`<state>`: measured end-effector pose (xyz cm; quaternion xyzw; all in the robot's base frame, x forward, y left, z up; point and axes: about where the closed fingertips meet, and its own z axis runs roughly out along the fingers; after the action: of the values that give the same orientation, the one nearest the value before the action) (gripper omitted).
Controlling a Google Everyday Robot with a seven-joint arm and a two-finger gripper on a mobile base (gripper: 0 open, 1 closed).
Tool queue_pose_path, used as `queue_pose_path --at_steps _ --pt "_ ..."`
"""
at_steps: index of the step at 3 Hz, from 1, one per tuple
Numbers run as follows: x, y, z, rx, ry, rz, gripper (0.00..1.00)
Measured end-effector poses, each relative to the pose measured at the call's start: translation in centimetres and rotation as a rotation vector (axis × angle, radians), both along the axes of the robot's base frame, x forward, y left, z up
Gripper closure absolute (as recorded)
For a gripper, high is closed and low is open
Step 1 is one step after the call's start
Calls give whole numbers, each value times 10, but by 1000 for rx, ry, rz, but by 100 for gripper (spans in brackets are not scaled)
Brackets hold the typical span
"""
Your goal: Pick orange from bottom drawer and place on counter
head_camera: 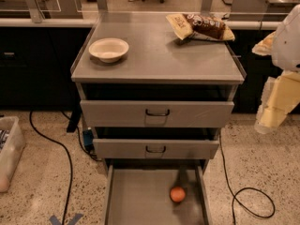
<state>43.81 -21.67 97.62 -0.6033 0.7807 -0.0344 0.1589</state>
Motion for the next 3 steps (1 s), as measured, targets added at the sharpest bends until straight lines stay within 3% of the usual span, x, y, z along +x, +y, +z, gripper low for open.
queue_pose_path --at_steps 1,2,3 --pt "0 0 0 0 0 0 0" --pt "-5 7 -25 19 23 -19 0" --pt "-19 23 -82 94 74 -5 0"
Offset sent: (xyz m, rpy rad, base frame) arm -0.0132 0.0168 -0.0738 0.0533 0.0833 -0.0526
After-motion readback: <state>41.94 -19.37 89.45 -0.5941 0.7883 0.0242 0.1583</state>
